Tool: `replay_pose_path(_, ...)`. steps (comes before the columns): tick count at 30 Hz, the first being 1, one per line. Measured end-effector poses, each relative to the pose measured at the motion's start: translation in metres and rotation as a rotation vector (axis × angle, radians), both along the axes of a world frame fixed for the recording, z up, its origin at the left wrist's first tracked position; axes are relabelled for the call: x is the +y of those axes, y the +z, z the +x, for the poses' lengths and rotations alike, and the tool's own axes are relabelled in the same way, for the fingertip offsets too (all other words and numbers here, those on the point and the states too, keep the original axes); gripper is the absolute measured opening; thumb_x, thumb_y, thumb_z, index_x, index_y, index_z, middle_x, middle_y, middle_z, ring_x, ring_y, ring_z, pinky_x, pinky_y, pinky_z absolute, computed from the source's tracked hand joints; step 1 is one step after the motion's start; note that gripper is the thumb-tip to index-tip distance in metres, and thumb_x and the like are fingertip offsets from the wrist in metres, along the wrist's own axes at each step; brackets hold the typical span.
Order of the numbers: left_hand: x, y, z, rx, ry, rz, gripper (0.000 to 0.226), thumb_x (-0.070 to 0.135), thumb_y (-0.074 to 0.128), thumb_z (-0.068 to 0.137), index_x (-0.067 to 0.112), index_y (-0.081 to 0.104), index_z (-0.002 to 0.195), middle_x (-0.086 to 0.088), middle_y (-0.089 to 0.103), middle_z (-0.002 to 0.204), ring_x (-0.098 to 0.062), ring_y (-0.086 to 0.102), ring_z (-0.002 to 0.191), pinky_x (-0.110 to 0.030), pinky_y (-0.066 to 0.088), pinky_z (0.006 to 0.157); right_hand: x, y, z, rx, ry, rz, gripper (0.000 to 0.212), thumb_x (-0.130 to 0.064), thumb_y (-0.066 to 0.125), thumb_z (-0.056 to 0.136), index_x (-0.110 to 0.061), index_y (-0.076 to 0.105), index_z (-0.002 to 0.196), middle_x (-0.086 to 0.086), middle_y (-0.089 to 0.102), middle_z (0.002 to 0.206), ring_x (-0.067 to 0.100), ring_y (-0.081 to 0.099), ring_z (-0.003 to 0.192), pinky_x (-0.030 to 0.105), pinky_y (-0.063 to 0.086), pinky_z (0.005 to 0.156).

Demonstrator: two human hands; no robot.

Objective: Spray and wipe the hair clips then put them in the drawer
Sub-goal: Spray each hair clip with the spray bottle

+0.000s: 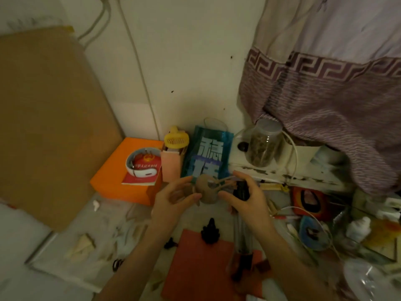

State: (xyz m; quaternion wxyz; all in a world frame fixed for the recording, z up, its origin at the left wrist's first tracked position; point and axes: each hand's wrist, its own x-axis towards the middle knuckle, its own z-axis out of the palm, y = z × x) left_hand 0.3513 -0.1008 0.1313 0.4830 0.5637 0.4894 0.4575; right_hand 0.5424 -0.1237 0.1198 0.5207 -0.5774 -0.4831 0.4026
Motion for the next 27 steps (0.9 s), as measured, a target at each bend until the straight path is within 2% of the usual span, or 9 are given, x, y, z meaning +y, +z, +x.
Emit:
replay_pose_path(4, -0.015, -0.039, -0.015, -0.023, 0.102, -0.099, 0.040, 0.016, 0.080, 0.070, 0.030, 0.067, 0.105, 0.011, 0.071, 0.100, -0.002, 0.066, 0.093, -0.015, 0.054, 0.073, -0.005, -0.034, -0.017, 0.008, 0.054, -0.103, 0.060, -0.038, 0.077, 0.072, -0.035, 0.048, 0.125, -0.005, 0.063, 0.108, 0.005, 0.064, 0.068, 0.018, 0.052, 0.055)
replay_pose_path(8, -0.028, -0.077, -0.031, -0.031, 0.187, -0.195, 0.046, 0.022, 0.080, 0.065, 0.021, 0.068, 0.110, -0.001, 0.069, 0.105, -0.011, 0.066, 0.099, -0.026, 0.056, 0.079, -0.014, -0.070, -0.033, 0.017, 0.084, -0.190, 0.062, -0.043, 0.075, 0.068, -0.035, 0.049, 0.123, -0.023, 0.056, 0.107, -0.007, 0.064, 0.079, 0.013, 0.052, 0.060)
replay_pose_path(11, -0.039, -0.098, -0.041, -0.022, 0.230, -0.257, 0.040, 0.019, 0.082, 0.066, 0.032, 0.068, 0.101, 0.005, 0.068, 0.105, -0.009, 0.065, 0.099, -0.027, 0.055, 0.083, -0.020, -0.096, -0.043, -0.001, 0.120, -0.277, 0.067, -0.056, 0.072, 0.061, -0.042, 0.048, 0.123, -0.025, 0.056, 0.110, -0.002, 0.061, 0.099, 0.021, 0.055, 0.079)
replay_pose_path(14, -0.048, -0.122, -0.050, -0.015, 0.299, -0.320, 0.041, 0.005, 0.080, 0.071, 0.025, 0.067, 0.103, -0.005, 0.069, 0.103, -0.017, 0.065, 0.100, -0.030, 0.054, 0.084, -0.025, -0.121, -0.055, -0.025, 0.155, -0.354, 0.082, -0.064, 0.070, 0.056, -0.032, 0.051, 0.129, -0.013, 0.057, 0.124, 0.005, 0.057, 0.111, 0.032, 0.051, 0.094)
replay_pose_path(15, -0.051, -0.129, -0.054, -0.019, 0.322, -0.344, 0.042, 0.003, 0.080, 0.071, 0.024, 0.067, 0.105, -0.005, 0.069, 0.103, -0.017, 0.065, 0.100, -0.032, 0.054, 0.084, -0.027, -0.128, -0.059, -0.026, 0.168, -0.381, 0.080, -0.063, 0.070, 0.057, -0.032, 0.051, 0.128, -0.014, 0.057, 0.125, -0.001, 0.055, 0.111, 0.025, 0.050, 0.093)
replay_pose_path(18, -0.060, -0.147, -0.062, -0.037, 0.374, -0.442, 0.047, 0.005, 0.080, 0.072, 0.025, 0.064, 0.112, 0.004, 0.068, 0.104, -0.011, 0.064, 0.100, -0.043, 0.055, 0.087, -0.030, -0.144, -0.072, -0.003, 0.196, -0.428, 0.058, -0.050, 0.075, 0.065, -0.041, 0.051, 0.117, -0.035, 0.047, 0.107, -0.026, 0.050, 0.090, 0.000, 0.044, 0.071)
replay_pose_path(22, -0.069, -0.172, -0.076, -0.042, 0.417, -0.514, 0.051, 0.005, 0.079, 0.073, 0.018, 0.061, 0.119, -0.003, 0.066, 0.110, -0.018, 0.064, 0.102, -0.044, 0.054, 0.087, -0.034, -0.169, -0.087, 0.041, 0.221, -0.540, 0.057, -0.035, 0.080, 0.072, -0.040, 0.048, 0.119, -0.032, 0.049, 0.105, -0.008, 0.058, 0.094, 0.021, 0.056, 0.078)
replay_pose_path(24, -0.074, -0.184, -0.083, -0.044, 0.437, -0.541, 0.051, 0.006, 0.079, 0.073, 0.022, 0.060, 0.118, -0.005, 0.066, 0.109, -0.019, 0.064, 0.100, -0.036, 0.055, 0.081, -0.036, -0.180, -0.095, 0.075, 0.232, -0.559, 0.052, -0.028, 0.081, 0.073, -0.044, 0.049, 0.112, -0.027, 0.057, 0.103, -0.010, 0.061, 0.092, 0.021, 0.057, 0.074)
replay_pose_path(27, -0.081, -0.199, -0.092, -0.059, 0.482, -0.566, 0.051, 0.006, 0.080, 0.072, 0.023, 0.060, 0.116, -0.002, 0.066, 0.104, -0.010, 0.065, 0.092, -0.016, 0.053, 0.064, -0.039, -0.195, -0.105, 0.086, 0.236, -0.619, 0.050, -0.024, 0.081, 0.073, -0.040, 0.052, 0.111, -0.012, 0.064, 0.109, 0.007, 0.067, 0.094, 0.030, 0.059, 0.075)
